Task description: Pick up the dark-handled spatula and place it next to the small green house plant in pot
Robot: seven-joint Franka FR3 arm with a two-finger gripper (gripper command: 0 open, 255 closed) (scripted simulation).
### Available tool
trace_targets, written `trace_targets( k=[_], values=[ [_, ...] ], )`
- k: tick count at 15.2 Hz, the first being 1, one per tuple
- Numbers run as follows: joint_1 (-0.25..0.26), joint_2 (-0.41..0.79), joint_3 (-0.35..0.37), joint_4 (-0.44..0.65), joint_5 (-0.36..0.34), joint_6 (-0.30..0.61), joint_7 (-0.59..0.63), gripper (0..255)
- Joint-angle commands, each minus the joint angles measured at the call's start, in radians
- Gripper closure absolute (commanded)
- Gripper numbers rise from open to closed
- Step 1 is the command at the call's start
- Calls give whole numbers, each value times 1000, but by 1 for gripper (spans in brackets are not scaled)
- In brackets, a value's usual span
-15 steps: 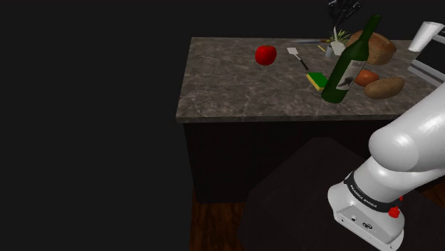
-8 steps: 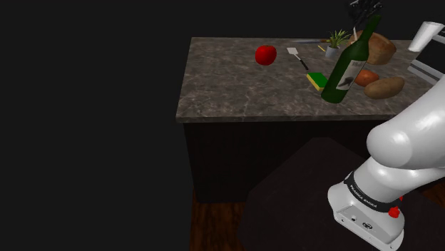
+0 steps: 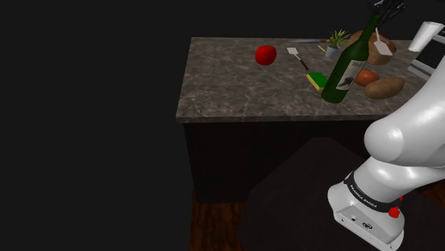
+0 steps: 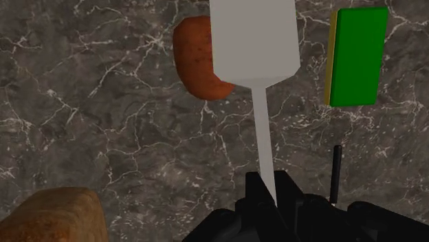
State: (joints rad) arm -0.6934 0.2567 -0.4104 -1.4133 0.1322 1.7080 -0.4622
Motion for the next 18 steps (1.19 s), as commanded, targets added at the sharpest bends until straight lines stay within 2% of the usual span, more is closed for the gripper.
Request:
trace_targets(
  k=[1, 5, 9, 18],
  values=[
    [-42, 54, -13, 74, 27, -27, -49, 255],
    [-140, 175, -27, 244, 84, -89, -134, 255],
    [-251, 314, -25, 462, 140, -175, -193, 255],
    [-208, 263, -29, 252, 123, -19, -206, 255]
  ],
)
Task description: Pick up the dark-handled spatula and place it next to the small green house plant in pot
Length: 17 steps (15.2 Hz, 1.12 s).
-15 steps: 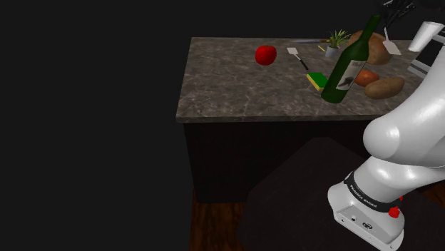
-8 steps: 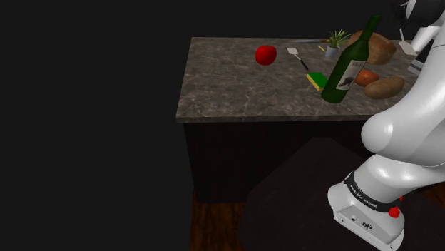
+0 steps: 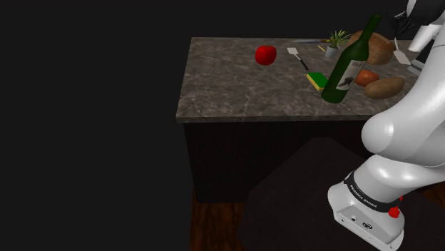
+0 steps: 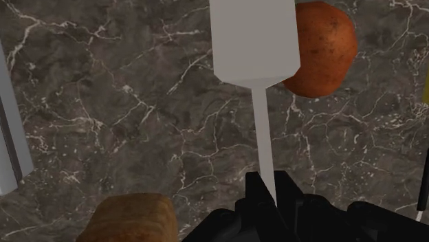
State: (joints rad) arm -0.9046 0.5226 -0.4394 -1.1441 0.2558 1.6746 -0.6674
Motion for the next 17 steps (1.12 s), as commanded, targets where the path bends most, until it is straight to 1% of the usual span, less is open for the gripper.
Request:
trace_targets(
  k=[1, 9, 17],
  values=[
    [7, -6, 0, -35, -2, 29, -2, 255],
    [25, -16, 1, -160, -1, 142, -13, 255],
    [35, -6, 7, -254, 7, 244, -25, 255]
  ],
)
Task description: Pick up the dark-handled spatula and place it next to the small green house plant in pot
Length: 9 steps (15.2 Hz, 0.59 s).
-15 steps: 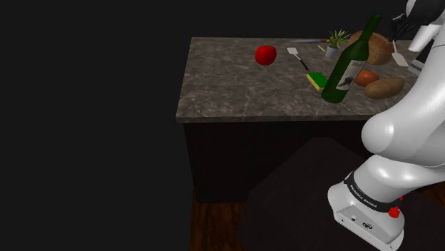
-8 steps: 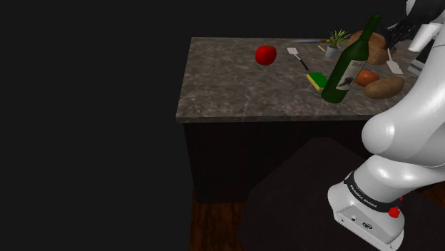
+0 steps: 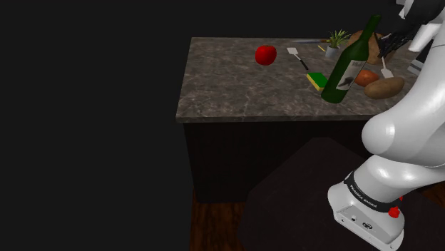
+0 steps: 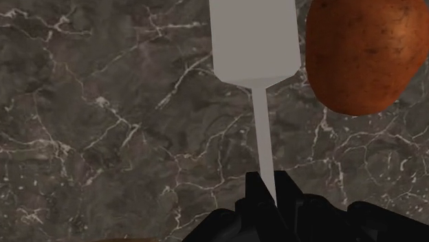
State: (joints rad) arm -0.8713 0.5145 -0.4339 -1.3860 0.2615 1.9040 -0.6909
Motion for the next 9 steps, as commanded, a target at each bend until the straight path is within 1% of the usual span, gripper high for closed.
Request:
trace_targets(
  k=[1, 9],
  values=[
    [2, 4, 2, -22, 3, 26, -3, 255],
    [4, 30, 11, -91, 19, 118, -17, 255]
  ],
)
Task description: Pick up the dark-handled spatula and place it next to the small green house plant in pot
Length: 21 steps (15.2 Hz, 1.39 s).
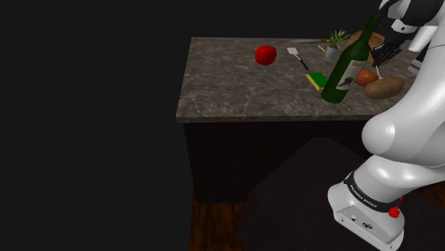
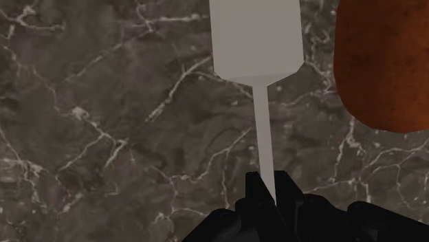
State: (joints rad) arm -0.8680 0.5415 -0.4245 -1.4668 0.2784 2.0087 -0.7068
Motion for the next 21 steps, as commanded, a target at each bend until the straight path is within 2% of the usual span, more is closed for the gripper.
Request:
trace_targets(
  k=[1, 7, 14, 15, 20, 21],
  values=[
    [1, 7, 3, -17, 5, 25, -3, 255],
    [-1, 35, 12, -53, 20, 86, -15, 255],
    [-1, 35, 12, -53, 20, 85, -15, 255],
    [-1, 35, 12, -53, 20, 85, -15, 0],
    [-1, 35, 12, -53, 20, 85, -15, 0],
    [0, 20, 7, -43, 12, 61, -11, 0]
  ],
)
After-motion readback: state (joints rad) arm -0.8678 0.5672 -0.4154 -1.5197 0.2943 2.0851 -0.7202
